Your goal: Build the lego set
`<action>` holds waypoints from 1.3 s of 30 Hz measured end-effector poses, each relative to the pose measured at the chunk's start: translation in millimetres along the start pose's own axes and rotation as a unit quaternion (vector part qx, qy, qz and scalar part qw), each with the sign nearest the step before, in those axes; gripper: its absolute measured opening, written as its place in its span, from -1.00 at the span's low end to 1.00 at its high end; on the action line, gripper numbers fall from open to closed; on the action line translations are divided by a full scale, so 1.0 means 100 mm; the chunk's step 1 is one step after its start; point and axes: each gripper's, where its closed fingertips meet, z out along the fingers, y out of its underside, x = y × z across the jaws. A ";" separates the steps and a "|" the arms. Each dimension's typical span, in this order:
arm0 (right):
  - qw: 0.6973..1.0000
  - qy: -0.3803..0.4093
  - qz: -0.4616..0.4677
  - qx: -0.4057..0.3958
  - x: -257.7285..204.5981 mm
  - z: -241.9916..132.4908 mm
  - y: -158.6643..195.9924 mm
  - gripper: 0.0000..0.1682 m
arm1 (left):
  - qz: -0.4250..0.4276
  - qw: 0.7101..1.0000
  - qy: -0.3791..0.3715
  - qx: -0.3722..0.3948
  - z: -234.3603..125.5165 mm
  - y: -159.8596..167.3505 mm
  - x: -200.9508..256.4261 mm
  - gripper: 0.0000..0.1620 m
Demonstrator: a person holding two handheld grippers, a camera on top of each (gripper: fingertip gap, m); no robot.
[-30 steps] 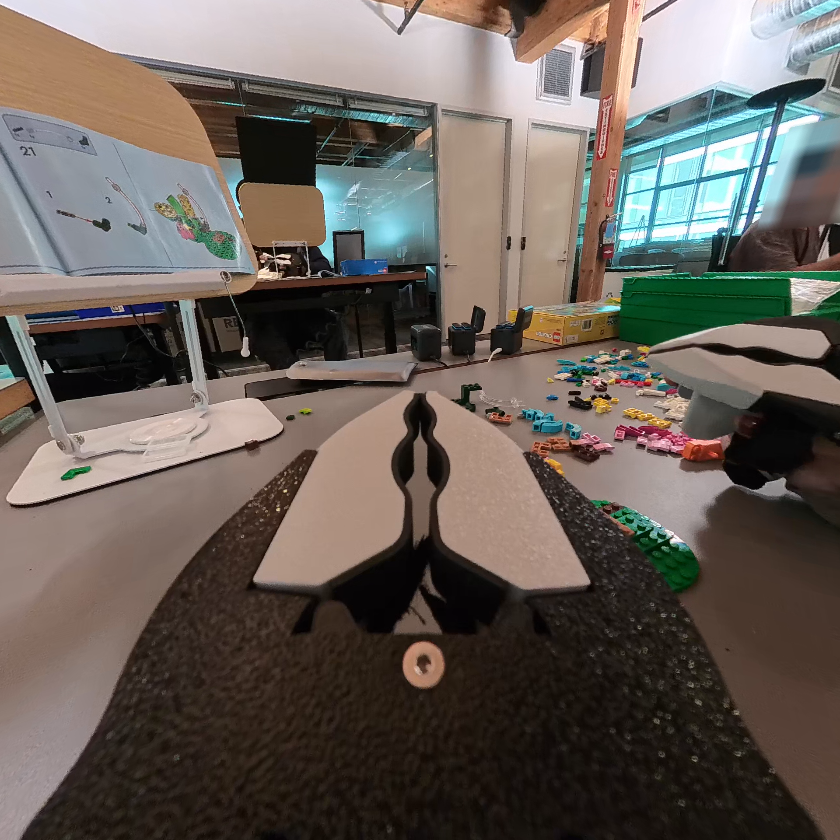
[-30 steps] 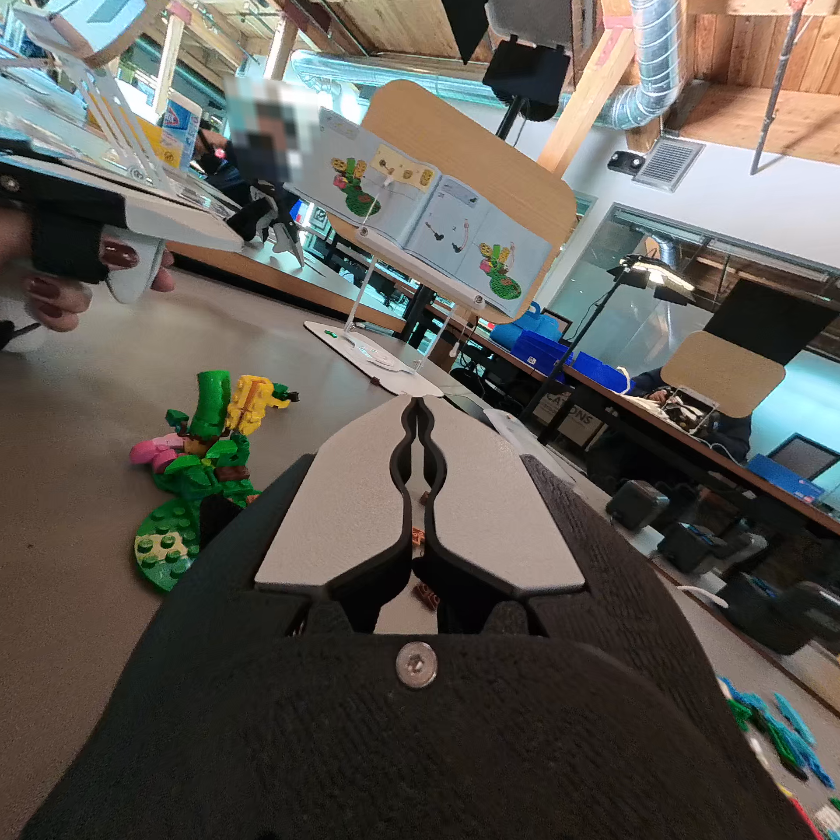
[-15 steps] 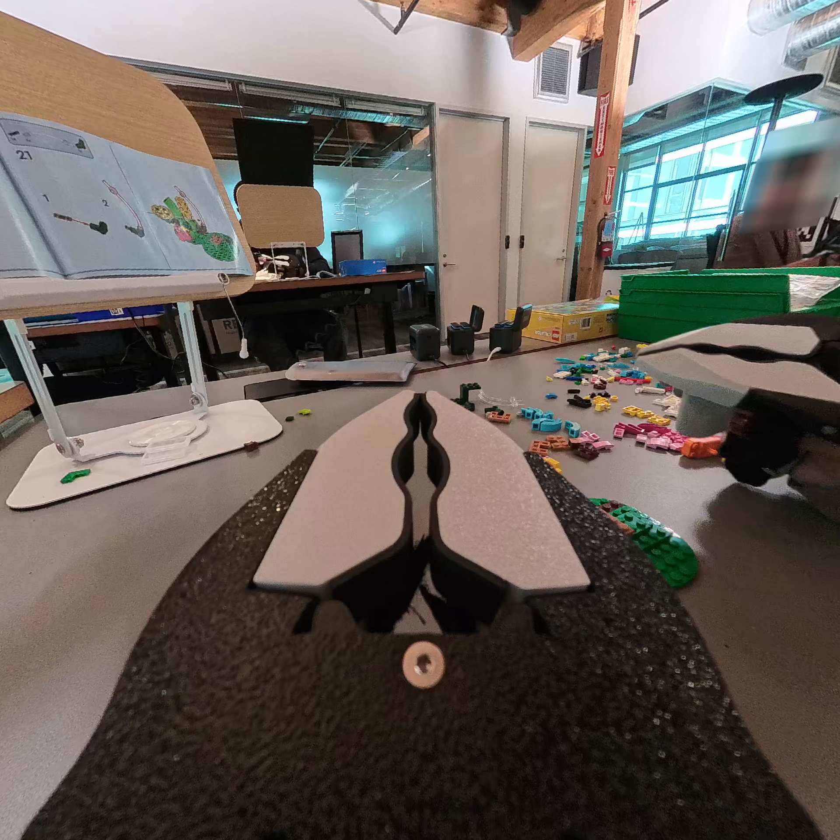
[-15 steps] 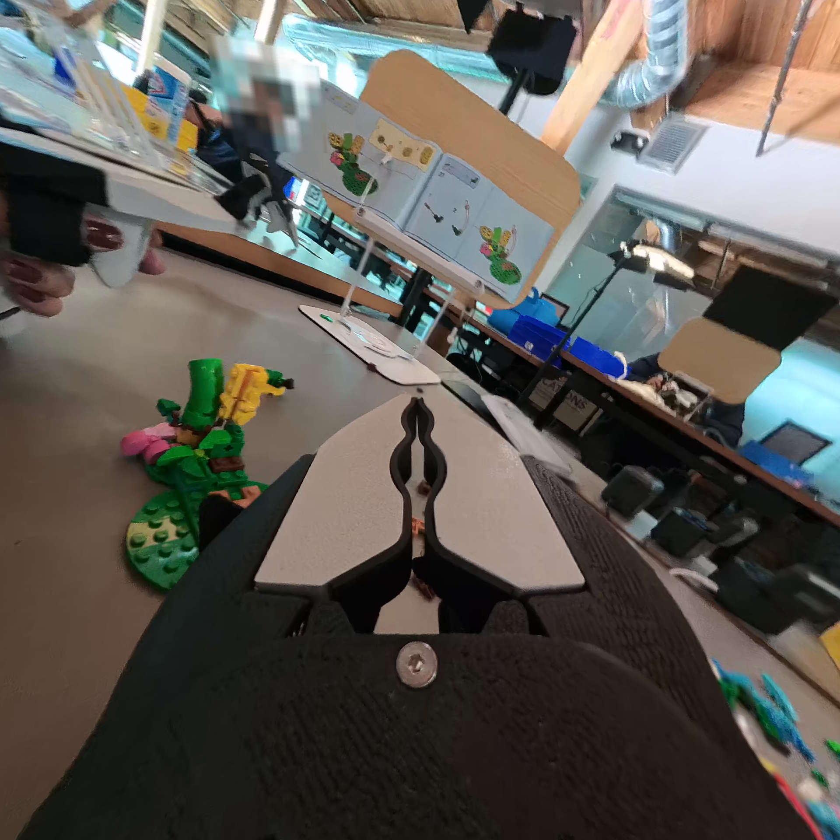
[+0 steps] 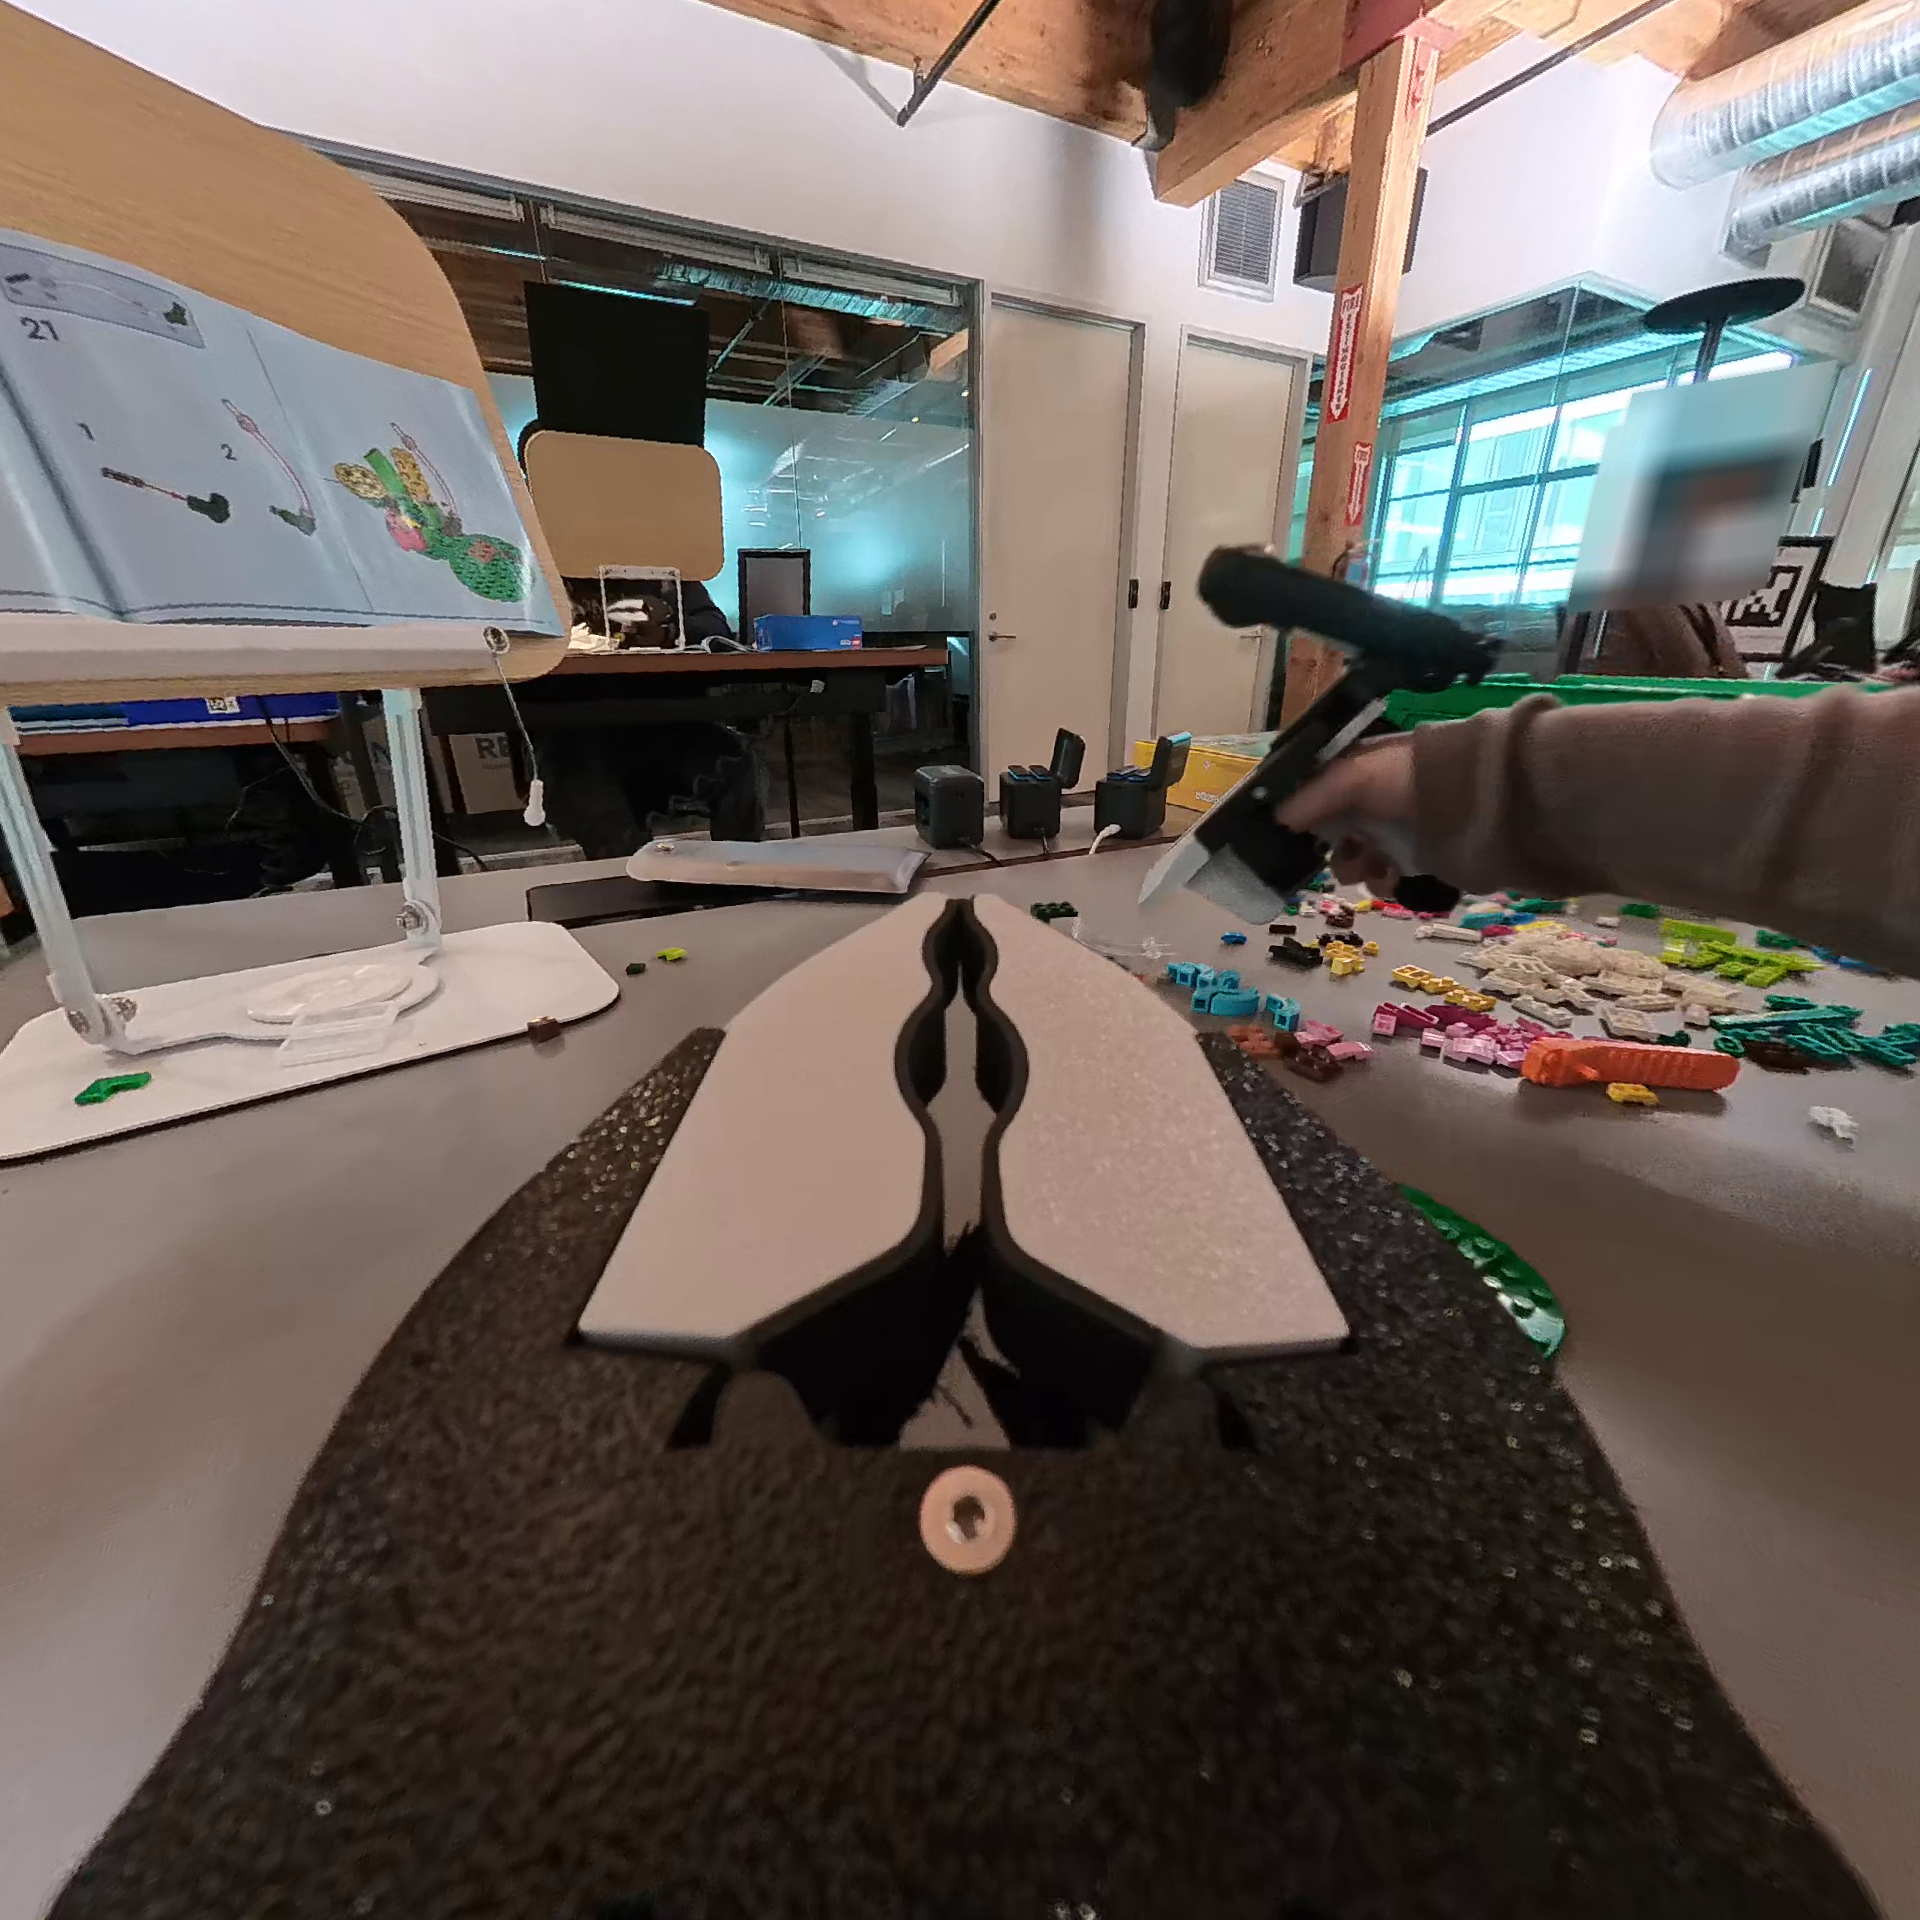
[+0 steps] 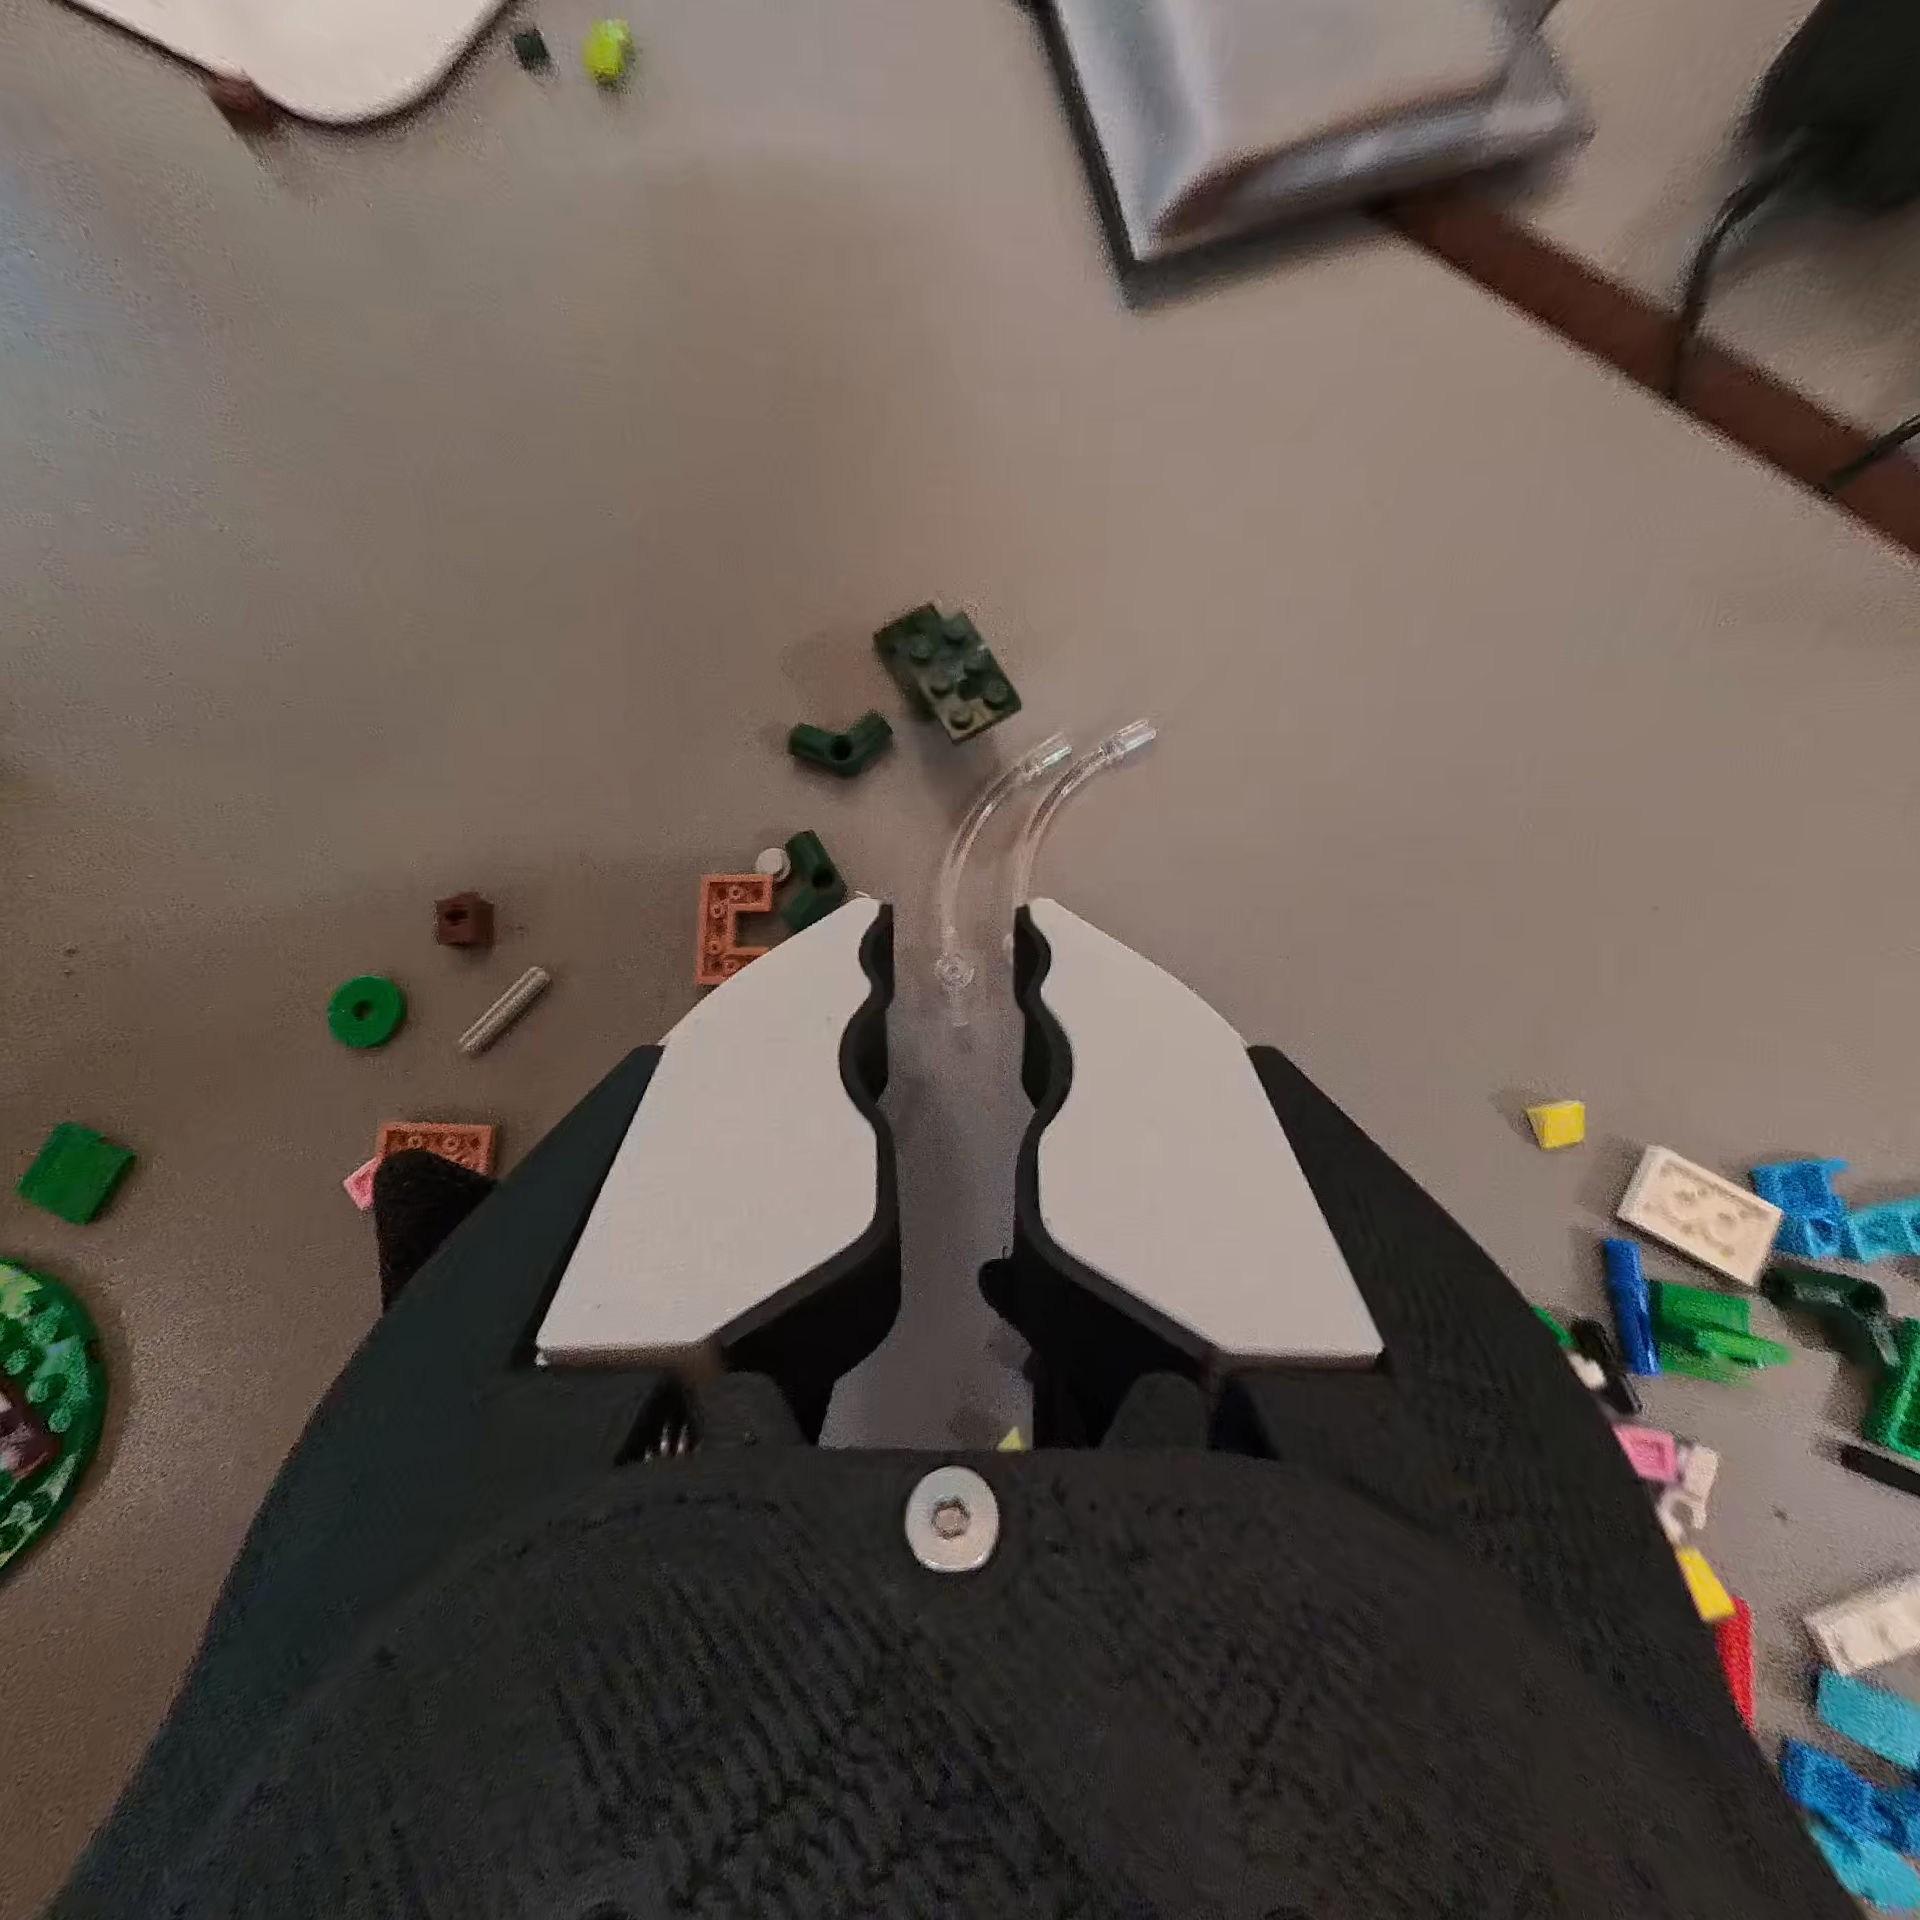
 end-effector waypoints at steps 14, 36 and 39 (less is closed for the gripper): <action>0.994 0.025 0.002 -0.107 0.20 0.30 0.12 -0.99 | -0.017 1.000 -0.001 0.022 -0.05 -0.06 -0.03 -1.00; 0.750 0.048 -0.486 0.446 -2.39 -1.61 -1.32 -1.00 | -0.108 0.975 0.104 0.165 0.49 -1.36 0.00 -0.41; 0.713 0.060 -0.516 0.471 -2.55 -1.69 -1.41 -1.00 | -0.088 0.970 0.184 0.132 0.64 -1.58 0.14 -0.47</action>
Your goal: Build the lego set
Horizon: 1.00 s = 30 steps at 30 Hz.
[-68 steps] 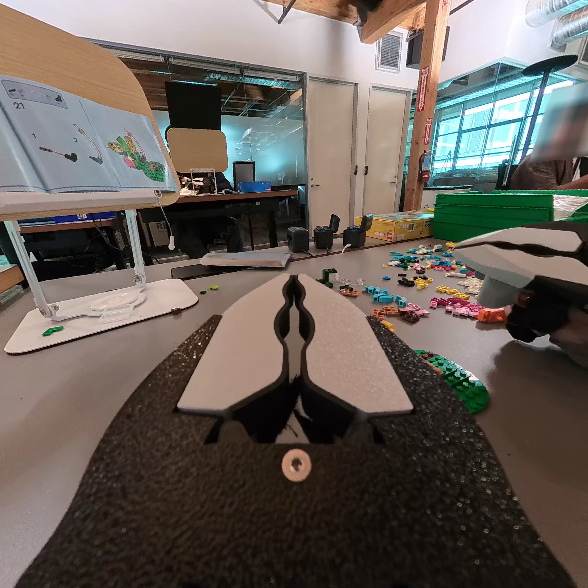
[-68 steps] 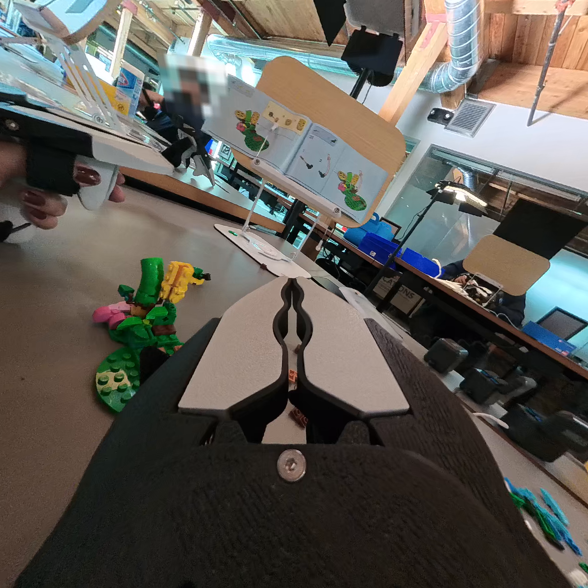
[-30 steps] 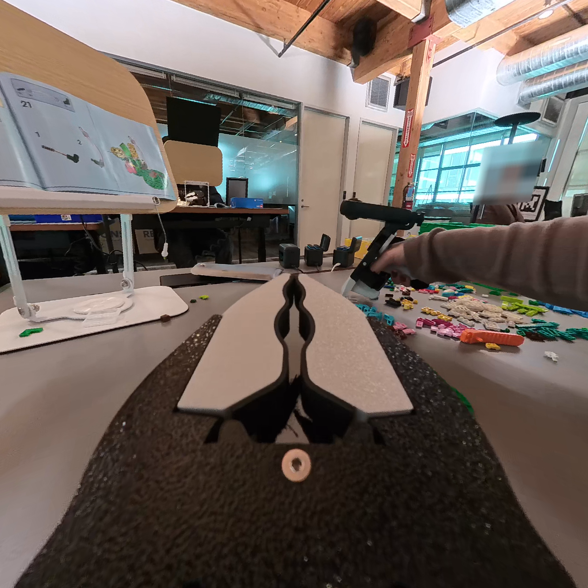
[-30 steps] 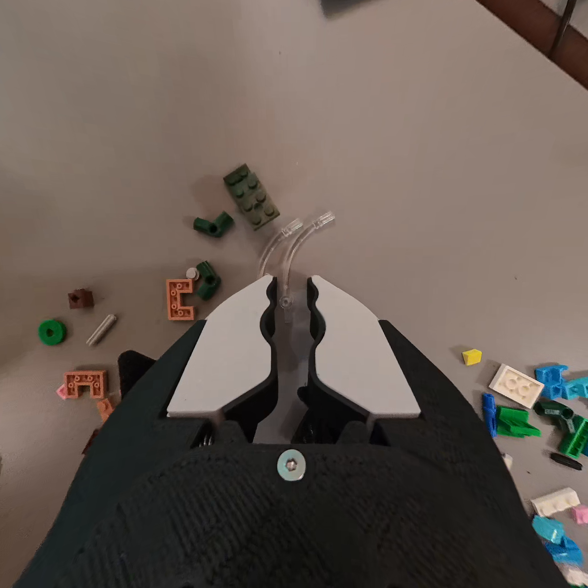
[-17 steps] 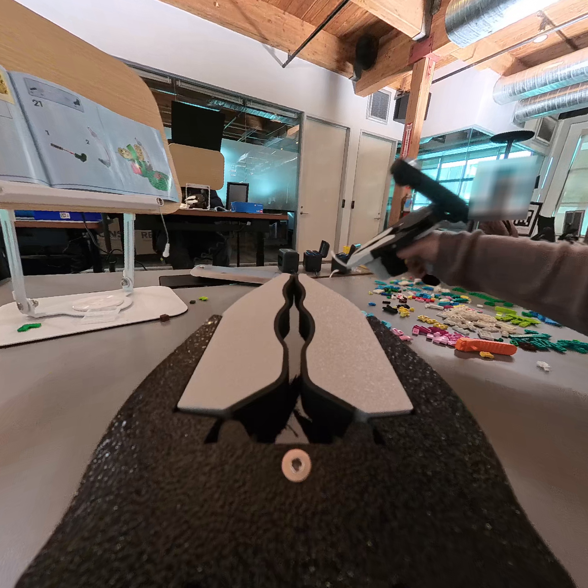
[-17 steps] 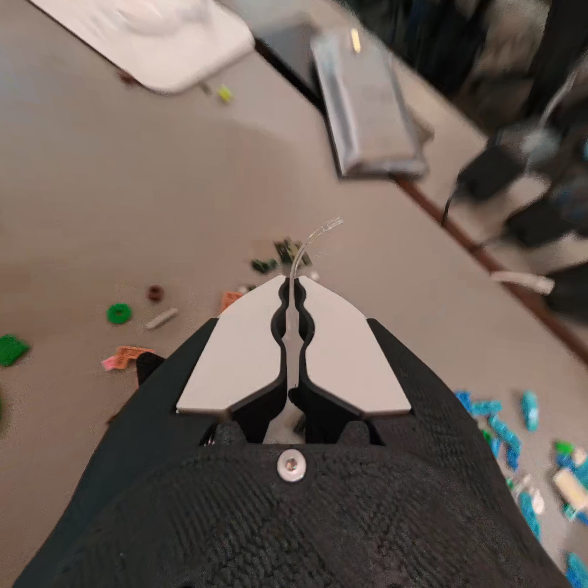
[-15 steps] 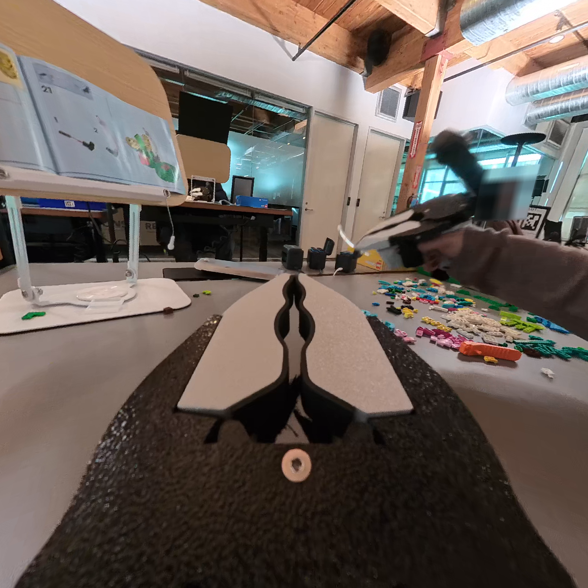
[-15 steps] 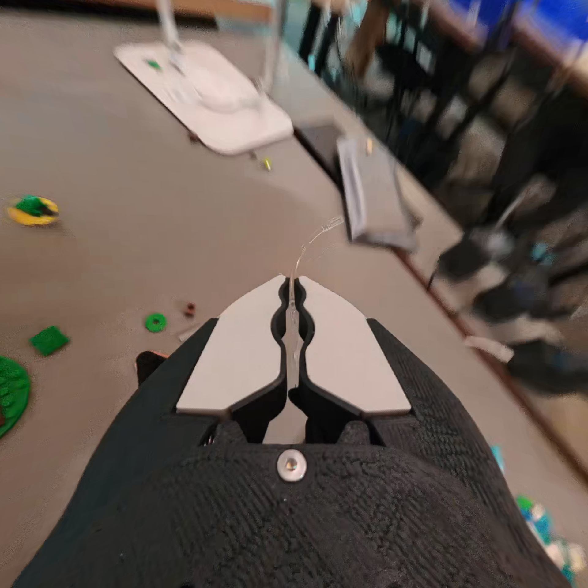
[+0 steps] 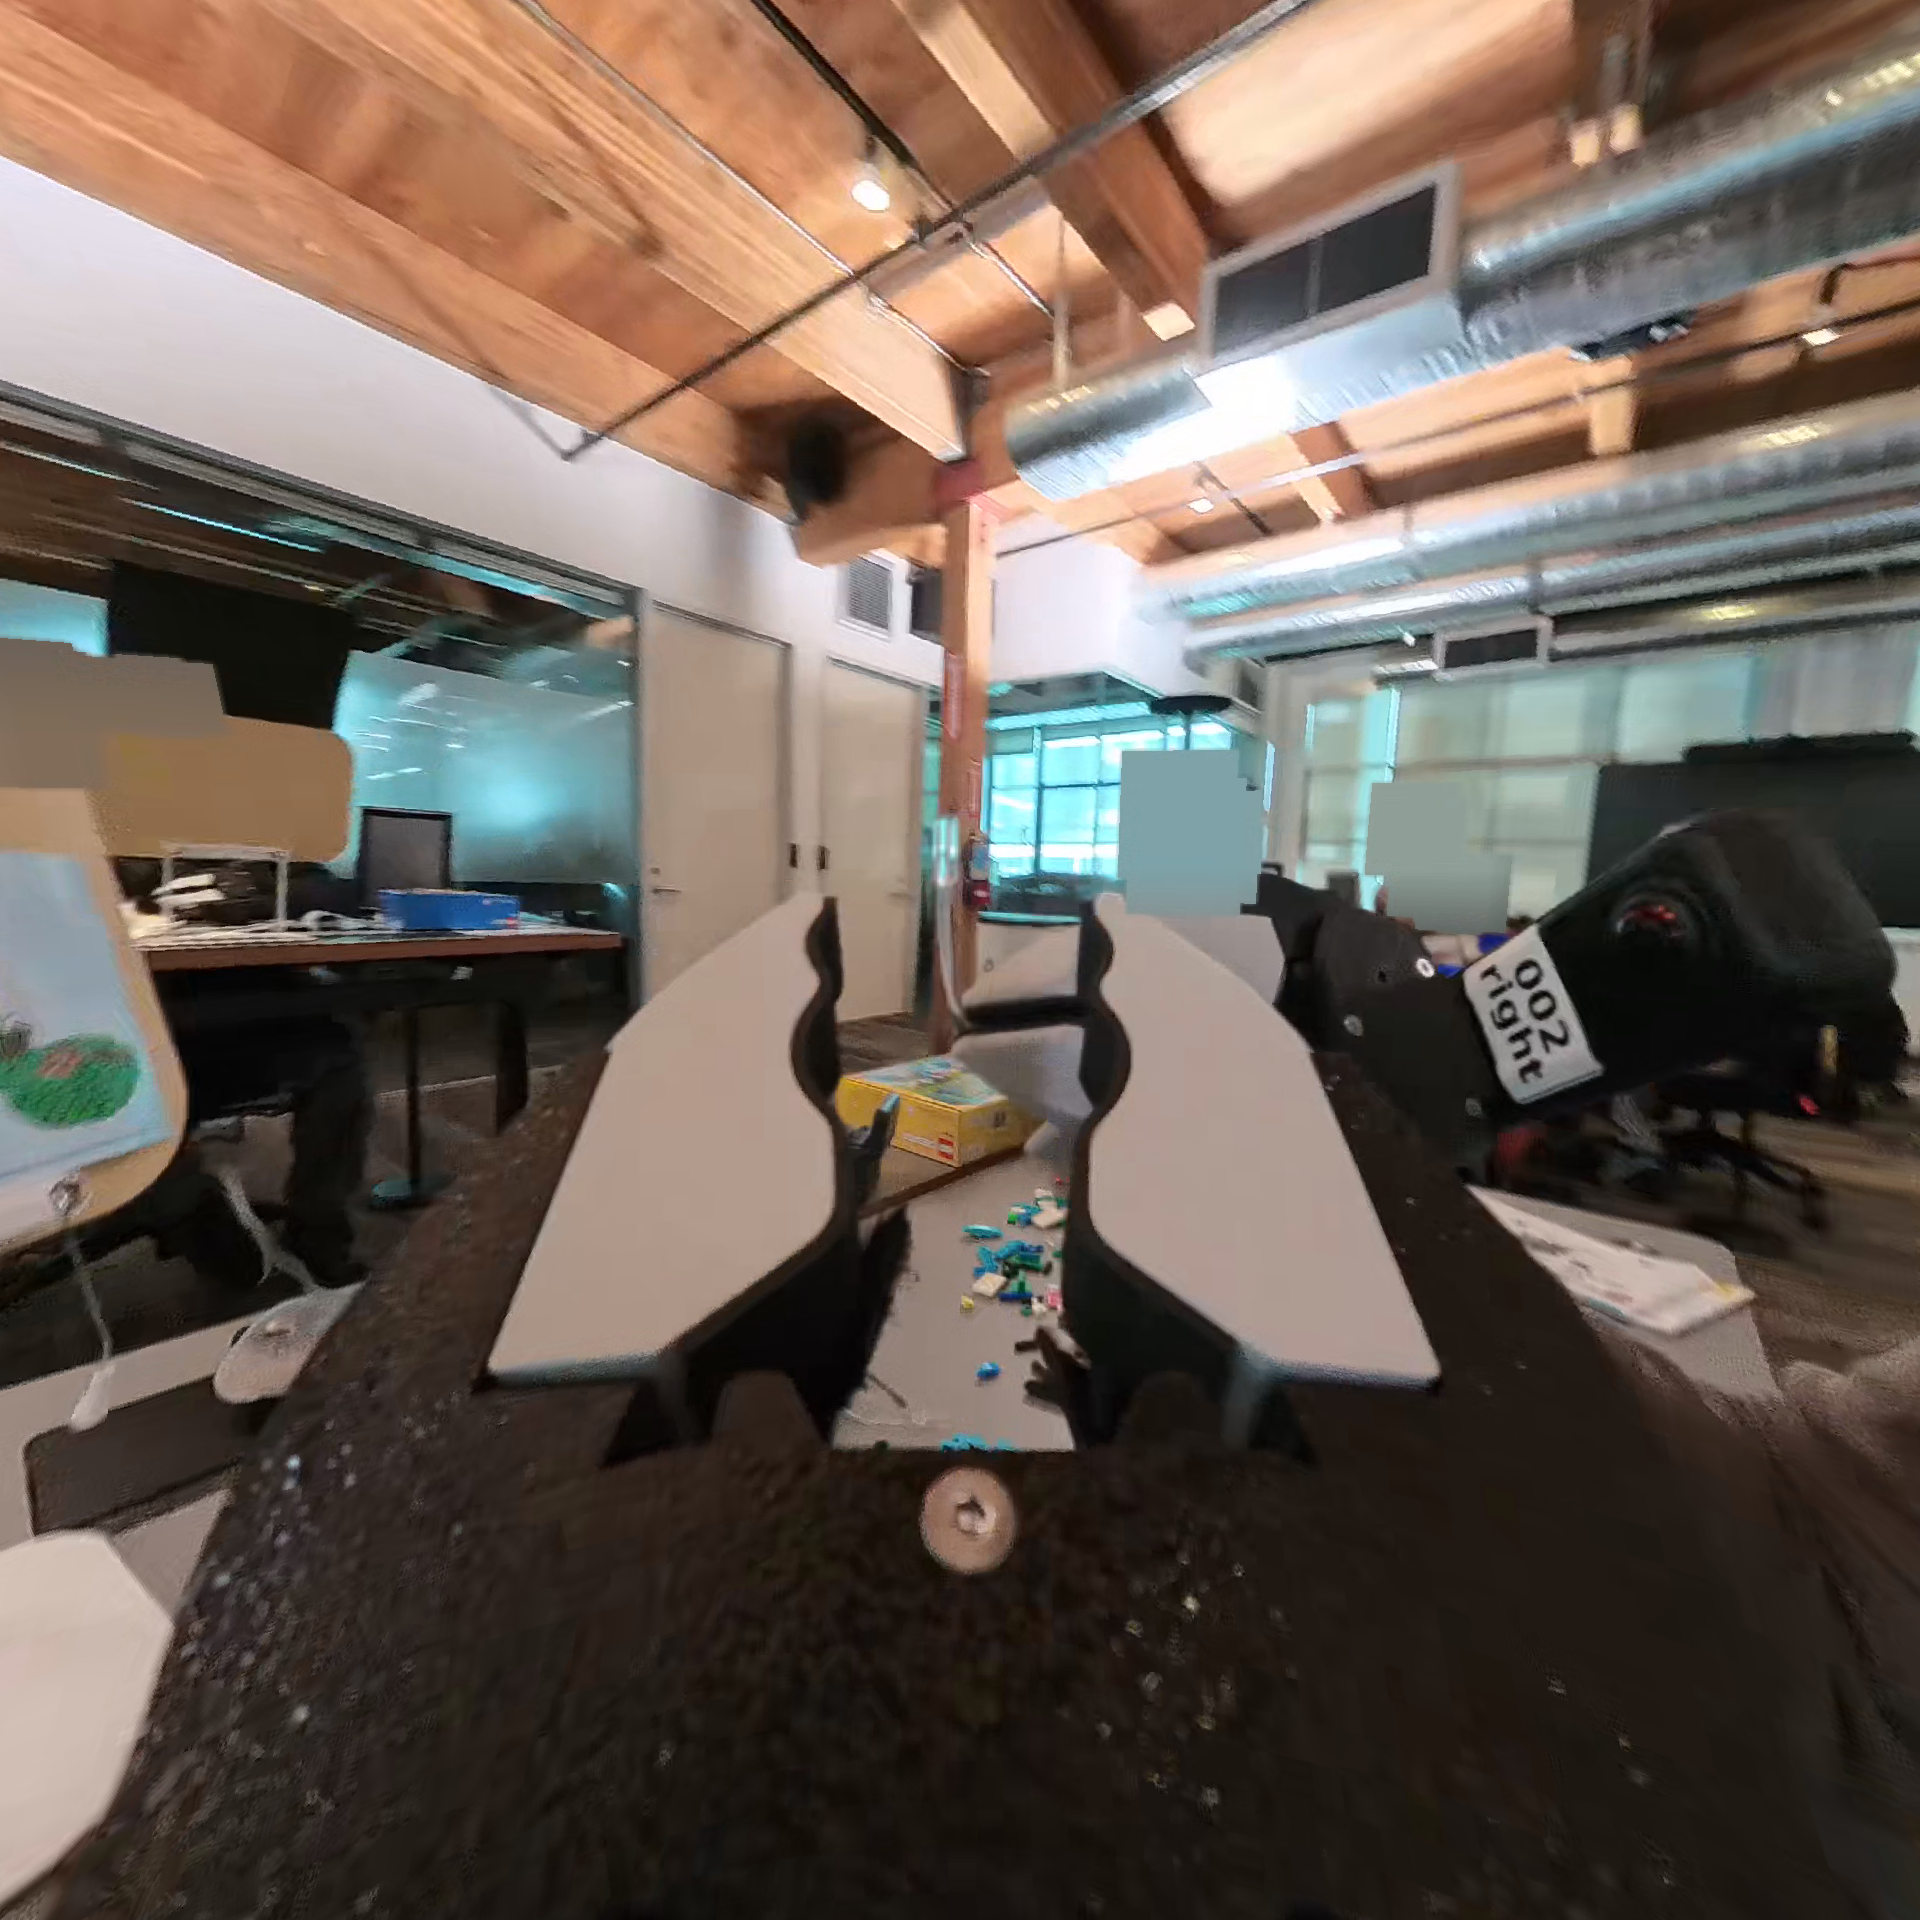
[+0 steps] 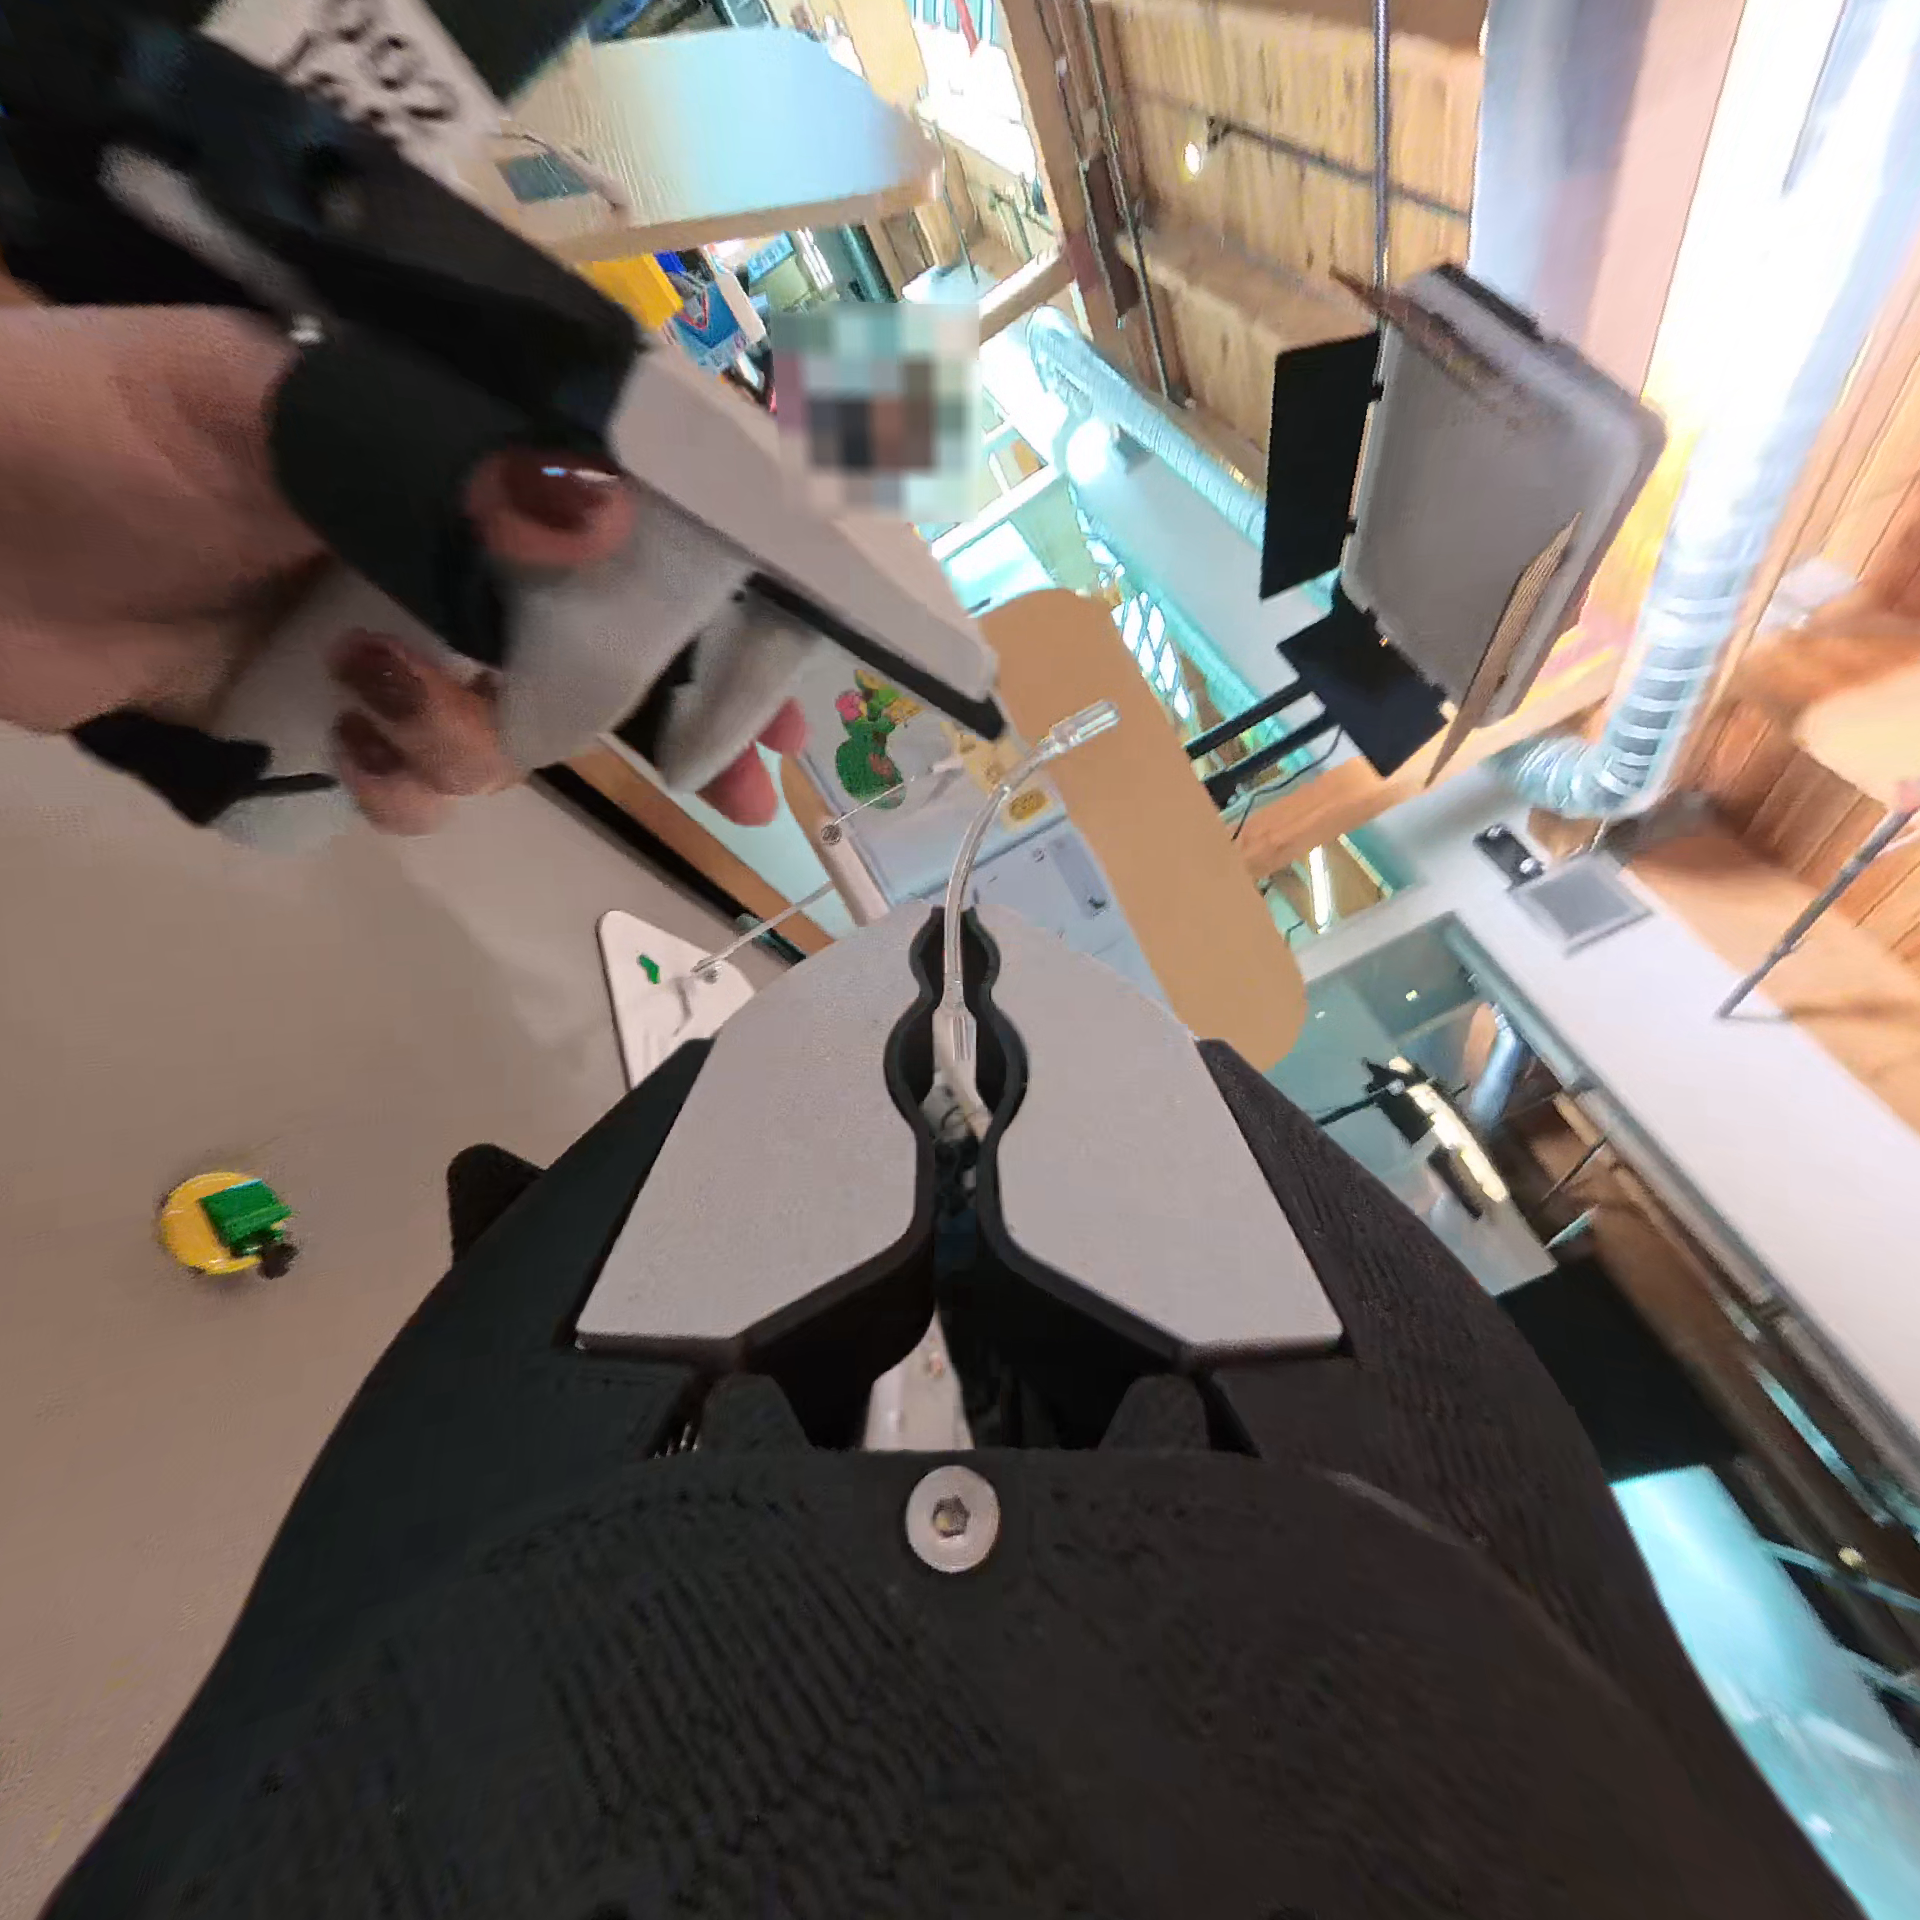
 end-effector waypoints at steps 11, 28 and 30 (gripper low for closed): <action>1.000 -0.010 0.007 0.003 0.14 -0.06 0.20 -0.98 | 0.094 0.980 0.116 -0.132 0.44 0.30 -0.03 -0.98; 0.704 -0.229 0.469 -0.483 -0.97 -1.03 2.97 -0.82 | 0.107 0.992 -0.017 -0.061 0.29 -0.21 -0.72 -0.98; 0.699 -0.225 0.501 -0.458 -0.99 -0.94 2.97 -0.82 | 0.100 0.993 -0.013 -0.062 0.30 -0.19 -0.73 -0.97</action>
